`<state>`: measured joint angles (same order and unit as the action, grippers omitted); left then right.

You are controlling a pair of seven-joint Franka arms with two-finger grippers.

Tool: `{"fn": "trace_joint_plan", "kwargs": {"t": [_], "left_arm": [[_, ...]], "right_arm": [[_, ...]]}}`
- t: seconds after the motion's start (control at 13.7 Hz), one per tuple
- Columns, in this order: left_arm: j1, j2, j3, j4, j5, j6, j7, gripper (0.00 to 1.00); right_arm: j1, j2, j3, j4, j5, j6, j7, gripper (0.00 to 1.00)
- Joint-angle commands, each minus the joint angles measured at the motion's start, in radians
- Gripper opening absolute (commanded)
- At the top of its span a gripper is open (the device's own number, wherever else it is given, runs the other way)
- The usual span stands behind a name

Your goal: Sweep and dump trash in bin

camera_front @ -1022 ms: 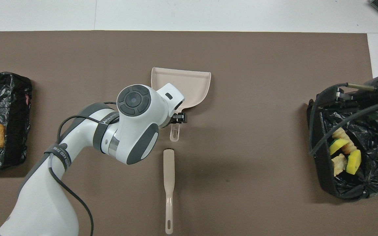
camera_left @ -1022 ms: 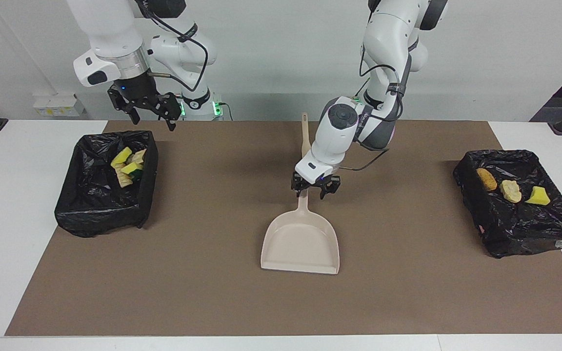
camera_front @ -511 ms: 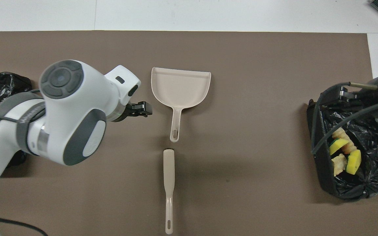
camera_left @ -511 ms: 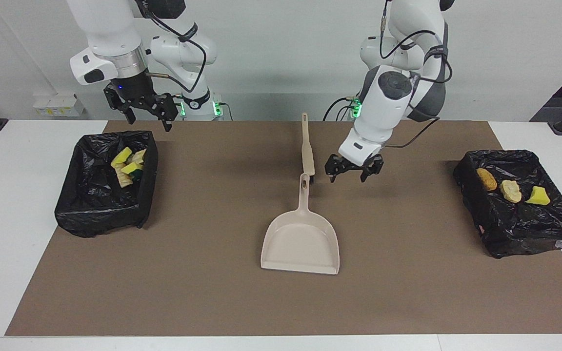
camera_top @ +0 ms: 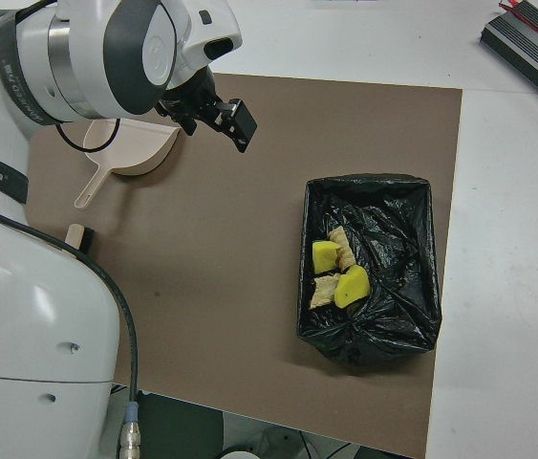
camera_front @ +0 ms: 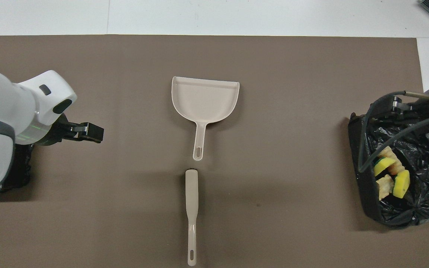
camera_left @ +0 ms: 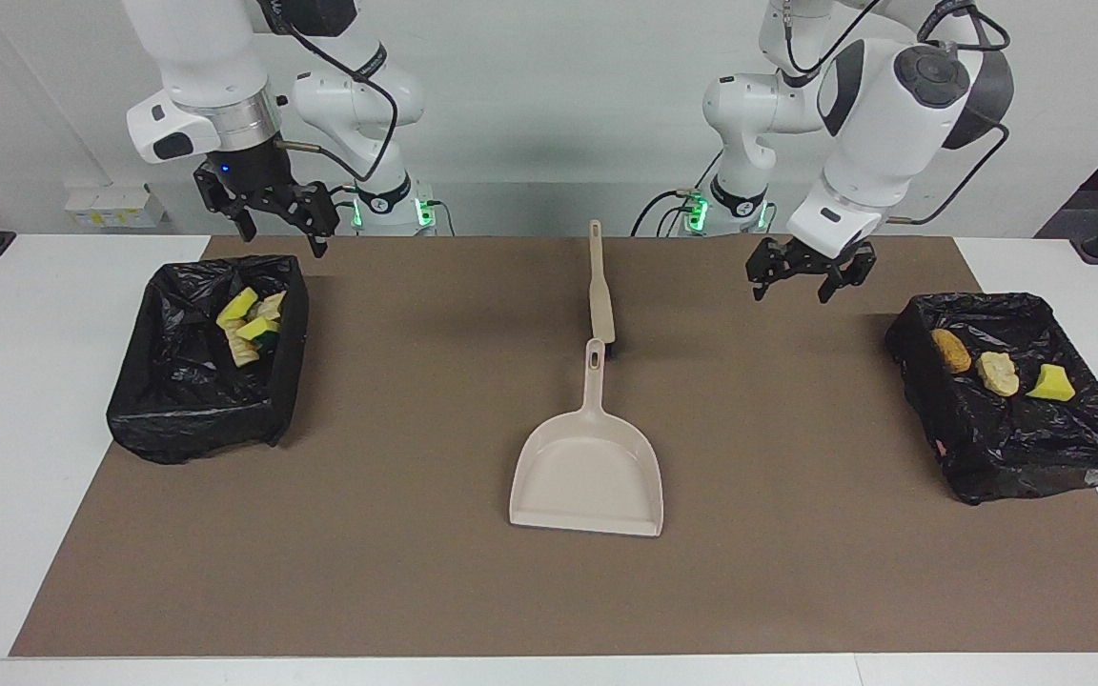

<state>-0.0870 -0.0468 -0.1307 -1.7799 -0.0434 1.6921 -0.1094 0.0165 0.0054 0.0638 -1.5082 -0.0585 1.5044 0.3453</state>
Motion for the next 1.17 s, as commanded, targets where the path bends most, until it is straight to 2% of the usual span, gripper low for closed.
{"fn": "trace_joint_plan", "kwargs": {"t": [0.0, 0.15, 0.29, 0.73, 0.95, 1.1], "left_arm": [[0.026, -0.018, 0.002, 0.083, 0.033, -0.101, 0.028, 1.0], [0.036, -0.016, 0.002, 0.149, 0.079, -0.147, 0.034, 1.0], [0.046, -0.019, 0.013, 0.163, 0.079, -0.167, 0.04, 1.0], [0.061, -0.028, 0.026, 0.198, 0.045, -0.206, 0.033, 1.0], [0.069, -0.025, 0.031, 0.281, 0.024, -0.262, 0.034, 1.0], [0.064, -0.027, 0.045, 0.283, 0.01, -0.253, 0.031, 1.0]], "right_arm": [[-0.018, -0.001, 0.002, 0.005, 0.003, 0.007, -0.005, 1.0], [-0.018, -0.002, 0.002, 0.003, 0.003, 0.005, -0.005, 1.0], [-0.02, -0.002, 0.002, 0.003, 0.003, 0.005, -0.005, 1.0], [-0.027, 0.007, 0.002, 0.006, 0.025, 0.005, -0.006, 1.0], [-0.035, 0.01, 0.002, 0.01, 0.025, 0.007, -0.008, 1.0], [-0.033, 0.005, 0.001, 0.008, 0.032, 0.022, -0.008, 1.0]]}}
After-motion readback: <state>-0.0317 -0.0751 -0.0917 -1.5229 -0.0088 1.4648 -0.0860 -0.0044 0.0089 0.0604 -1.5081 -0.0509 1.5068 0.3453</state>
